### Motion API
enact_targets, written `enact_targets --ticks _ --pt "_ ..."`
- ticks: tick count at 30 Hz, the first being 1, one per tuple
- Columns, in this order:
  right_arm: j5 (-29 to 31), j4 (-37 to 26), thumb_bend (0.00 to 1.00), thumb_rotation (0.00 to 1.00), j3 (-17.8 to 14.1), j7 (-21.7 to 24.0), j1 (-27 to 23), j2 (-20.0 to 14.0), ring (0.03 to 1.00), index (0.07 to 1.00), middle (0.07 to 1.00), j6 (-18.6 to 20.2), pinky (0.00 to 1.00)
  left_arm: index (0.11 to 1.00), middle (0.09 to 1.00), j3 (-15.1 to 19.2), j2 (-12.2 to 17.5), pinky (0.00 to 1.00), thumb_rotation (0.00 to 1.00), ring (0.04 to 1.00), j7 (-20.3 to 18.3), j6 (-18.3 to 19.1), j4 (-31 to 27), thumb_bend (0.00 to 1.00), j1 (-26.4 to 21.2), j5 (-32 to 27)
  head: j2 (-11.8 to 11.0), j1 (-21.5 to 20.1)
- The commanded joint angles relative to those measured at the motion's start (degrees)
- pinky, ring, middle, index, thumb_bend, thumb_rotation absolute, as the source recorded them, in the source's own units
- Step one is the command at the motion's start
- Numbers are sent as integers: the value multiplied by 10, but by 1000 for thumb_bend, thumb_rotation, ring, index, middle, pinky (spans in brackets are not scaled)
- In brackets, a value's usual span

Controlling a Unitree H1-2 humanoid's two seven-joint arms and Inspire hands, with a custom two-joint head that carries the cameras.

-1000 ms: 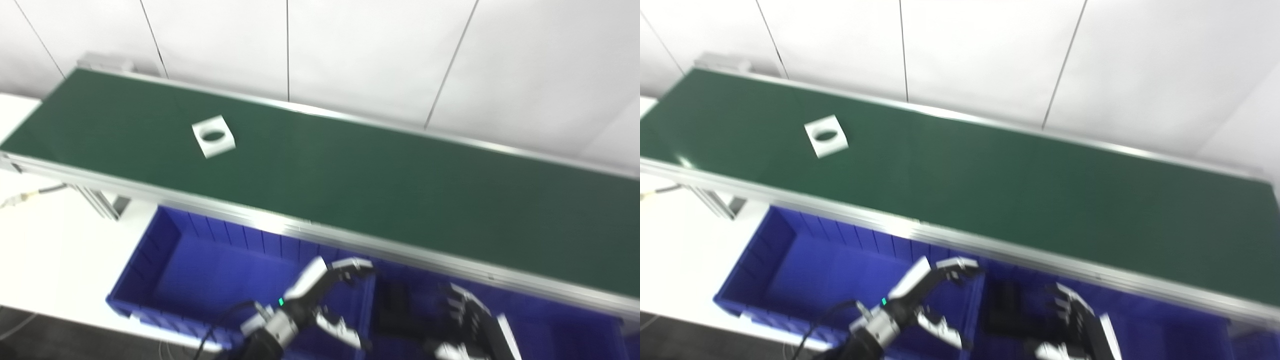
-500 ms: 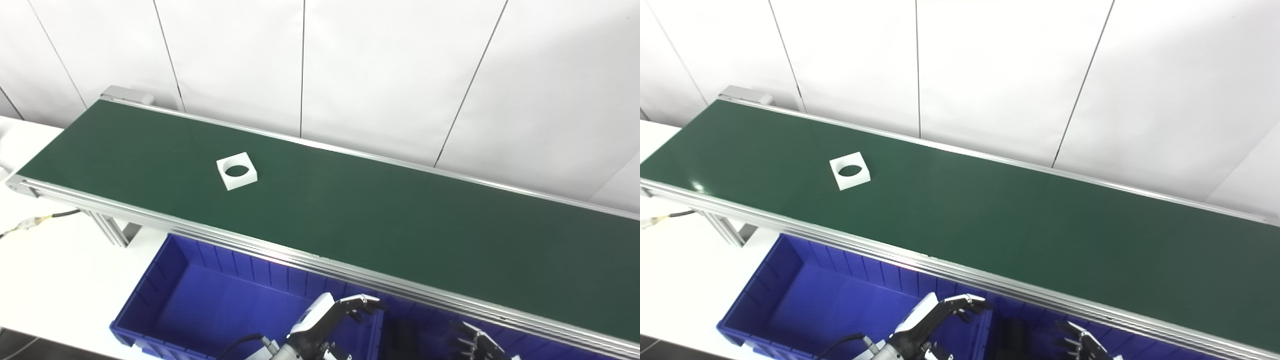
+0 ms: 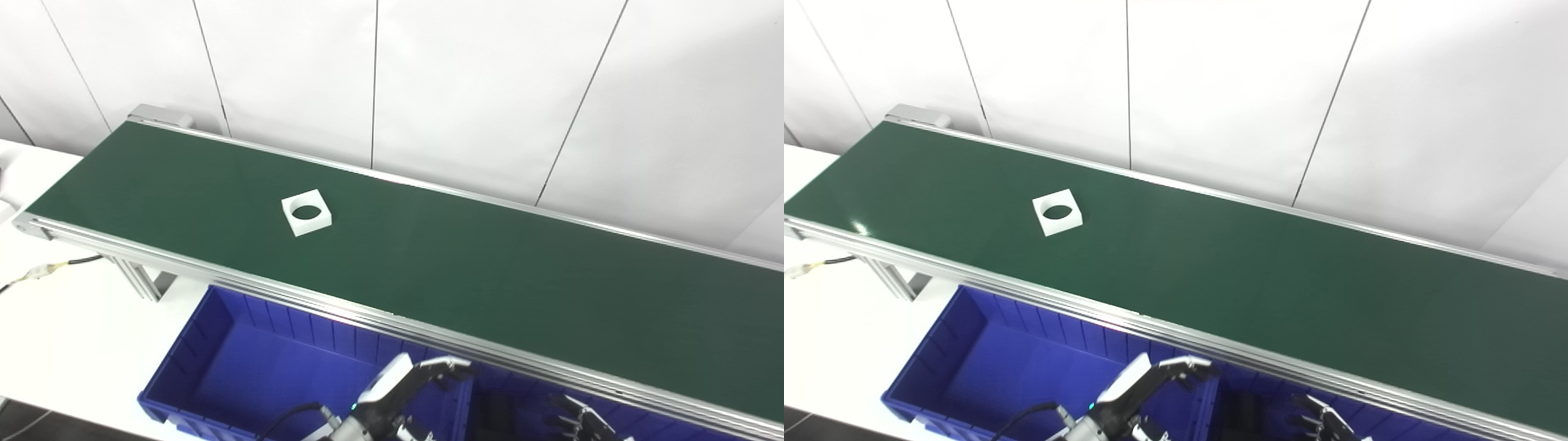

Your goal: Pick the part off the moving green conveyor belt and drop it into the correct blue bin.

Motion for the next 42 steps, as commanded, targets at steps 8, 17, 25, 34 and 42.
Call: enact_targets --ticks 8,17,25,34,42 --pt "7 10 1000 268 -14 20 -15 9 706 745 833 -30 584 764 808 27 -25 645 157 776 -44 -14 -163 989 5 75 -6 6" --pt "4 13 1000 261 -18 23 -17 13 709 744 840 -30 593 772 789 100 -25 692 135 758 -58 24 -230 996 -63 235 -8 4" --pt "2 12 1000 256 -17 21 -17 15 713 745 840 -30 586 776 778 146 1 675 121 749 -73 41 -194 1000 -148 289 -8 3" --pt "-6 9 1000 270 -11 9 -17 10 707 750 837 -30 588 763 762 173 18 618 118 720 -84 83 -116 1000 -237 324 -6 6" --pt "-9 12 1000 268 -6 4 -19 11 707 749 832 -30 581 771 756 172 32 617 115 721 -91 143 -30 1000 -308 362 -10 1"
